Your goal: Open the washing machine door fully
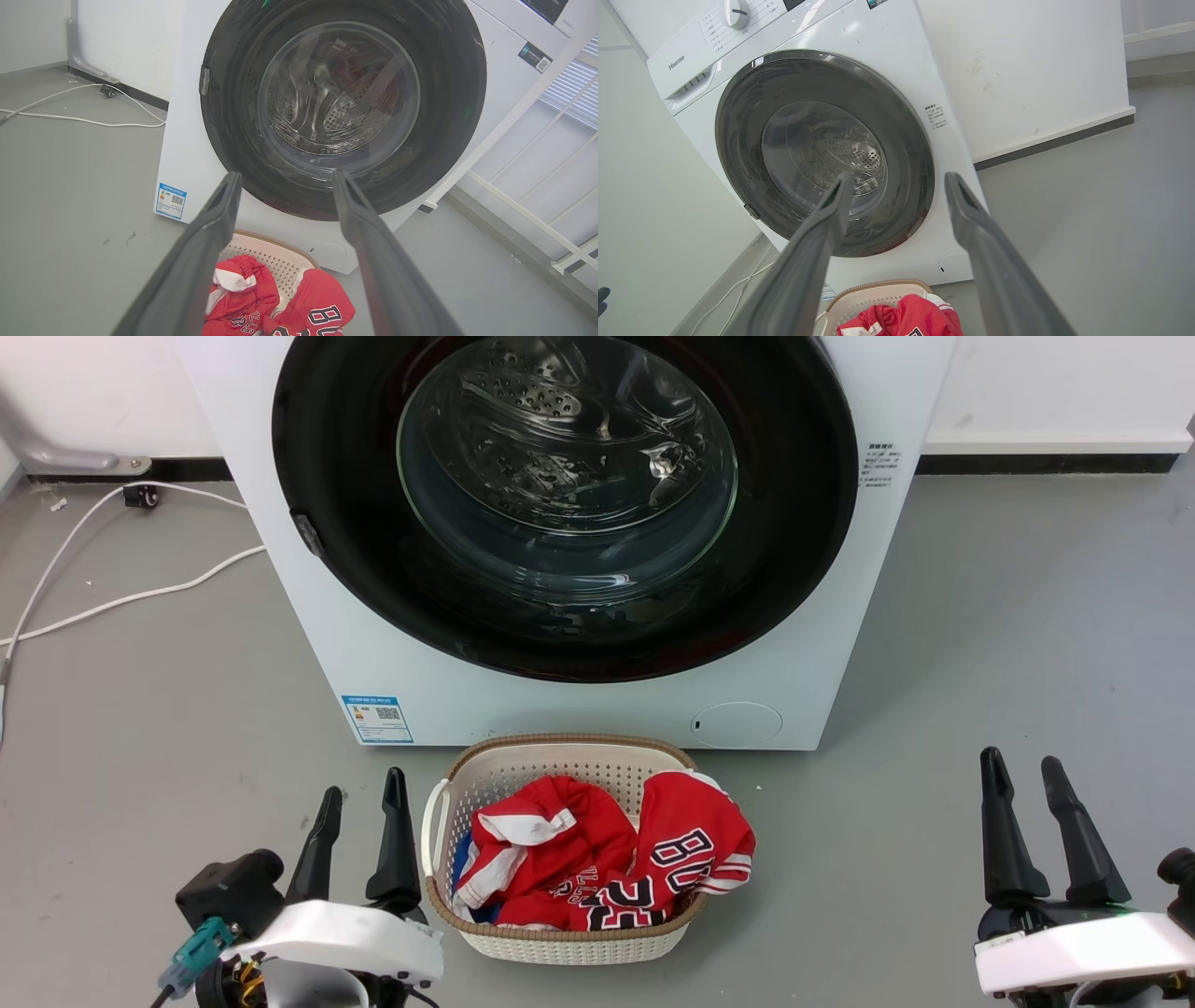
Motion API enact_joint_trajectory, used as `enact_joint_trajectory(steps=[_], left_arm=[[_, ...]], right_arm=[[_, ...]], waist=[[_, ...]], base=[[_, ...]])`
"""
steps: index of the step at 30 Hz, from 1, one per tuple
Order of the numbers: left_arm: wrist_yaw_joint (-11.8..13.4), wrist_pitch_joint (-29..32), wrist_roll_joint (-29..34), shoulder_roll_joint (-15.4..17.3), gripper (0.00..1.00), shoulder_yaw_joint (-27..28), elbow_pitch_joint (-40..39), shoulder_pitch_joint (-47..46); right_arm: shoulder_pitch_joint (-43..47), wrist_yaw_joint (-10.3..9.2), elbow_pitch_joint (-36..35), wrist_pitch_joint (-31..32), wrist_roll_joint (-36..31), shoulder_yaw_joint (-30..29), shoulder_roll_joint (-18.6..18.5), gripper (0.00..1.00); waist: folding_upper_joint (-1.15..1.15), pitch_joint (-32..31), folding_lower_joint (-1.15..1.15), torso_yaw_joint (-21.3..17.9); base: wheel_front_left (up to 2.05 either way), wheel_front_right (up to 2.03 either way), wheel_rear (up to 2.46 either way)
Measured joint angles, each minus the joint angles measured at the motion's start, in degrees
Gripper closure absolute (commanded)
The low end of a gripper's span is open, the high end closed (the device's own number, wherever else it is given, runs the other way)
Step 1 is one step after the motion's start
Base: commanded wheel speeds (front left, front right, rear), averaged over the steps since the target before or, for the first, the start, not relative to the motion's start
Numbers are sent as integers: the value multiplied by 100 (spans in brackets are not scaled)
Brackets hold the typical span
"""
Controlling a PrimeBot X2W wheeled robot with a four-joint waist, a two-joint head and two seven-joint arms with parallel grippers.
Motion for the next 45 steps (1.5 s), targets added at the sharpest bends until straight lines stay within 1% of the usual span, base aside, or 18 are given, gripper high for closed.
enact_joint_trajectory(steps=[18,24,38,45], left_arm=[[-1,-256,1029,-35,0,-109,-101,76],[-9,-326,1315,-58,0,-108,-104,133],[-16,-502,1964,-98,0,-85,-132,183],[-35,-578,2171,-112,0,-24,-127,211]], right_arm=[[190,1,-222,-254,-854,-49,0,0],[209,1,-247,-328,-1033,-111,0,0],[309,1,-447,-504,-1574,-51,0,0],[338,8,-512,-577,-1728,-19,0,0]], waist=[[0,1,0,11],[0,2,0,16],[0,5,0,48],[0,-4,0,57]], base=[[0,0,0],[0,0,0],[0,0,0],[0,0,0]])
